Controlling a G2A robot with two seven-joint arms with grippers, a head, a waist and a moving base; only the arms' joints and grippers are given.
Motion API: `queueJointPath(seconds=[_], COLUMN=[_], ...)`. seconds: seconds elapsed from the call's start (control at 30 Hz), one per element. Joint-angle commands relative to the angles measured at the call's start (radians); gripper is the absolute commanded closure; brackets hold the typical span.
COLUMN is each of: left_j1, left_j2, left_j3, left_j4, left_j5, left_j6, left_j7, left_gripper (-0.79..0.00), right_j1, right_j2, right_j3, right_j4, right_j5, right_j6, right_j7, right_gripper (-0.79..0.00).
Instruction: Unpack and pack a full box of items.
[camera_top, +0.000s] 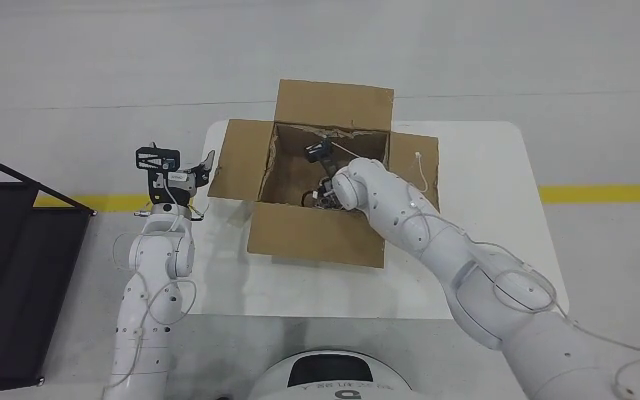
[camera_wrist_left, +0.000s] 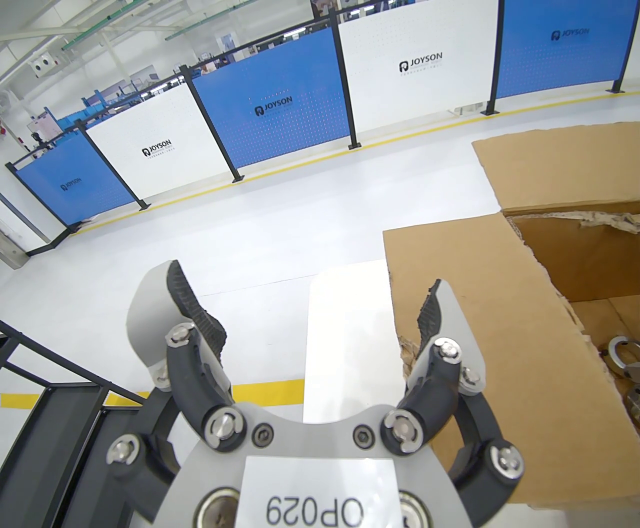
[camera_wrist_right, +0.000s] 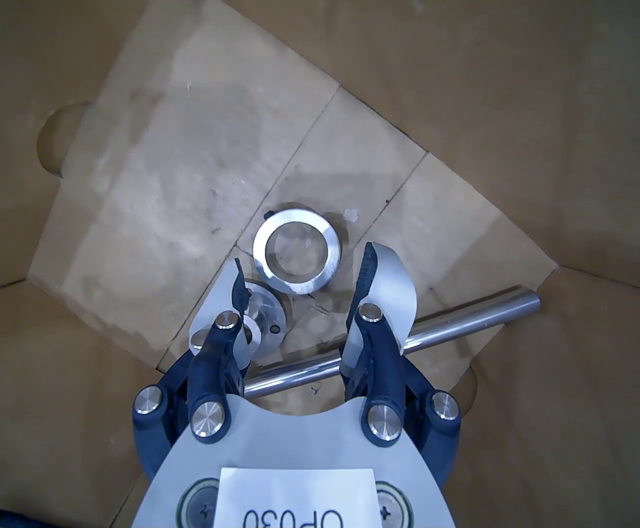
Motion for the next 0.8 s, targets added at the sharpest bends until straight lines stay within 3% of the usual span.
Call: queueJointPath(seconds=[0.0, 0.2, 0.5, 0.77], left_j1=[0.0, 0.0, 0.0, 0.0], left_j2=[0.0, 0.0, 0.0, 0.0], left_j3=[0.0, 0.0, 0.0, 0.0], left_j4=[0.0, 0.0, 0.0, 0.0], left_j5=[0.0, 0.0, 0.0, 0.0], left_j6=[0.0, 0.0, 0.0, 0.0], left_j7=[0.0, 0.0, 0.0, 0.0], left_gripper=[-0.785, -0.785, -0.785, -0.785], right_j1=[-0.001, 0.009, 0.021, 0.038], right_j2=[0.0, -0.007, -0.031, -0.086], right_j3=[0.006, 0.03, 0.045, 0.014], right_j4=[-0.007, 0.003, 0.055, 0.144], right_j5=[-0.007, -0.008, -0.021, -0.037], right_j6=[0.006, 0.002, 0.035, 0.024], right_j7=[0.012, 0.034, 0.042, 0.054], right_gripper=[-0.486, -0.391, -0.345, -0.329])
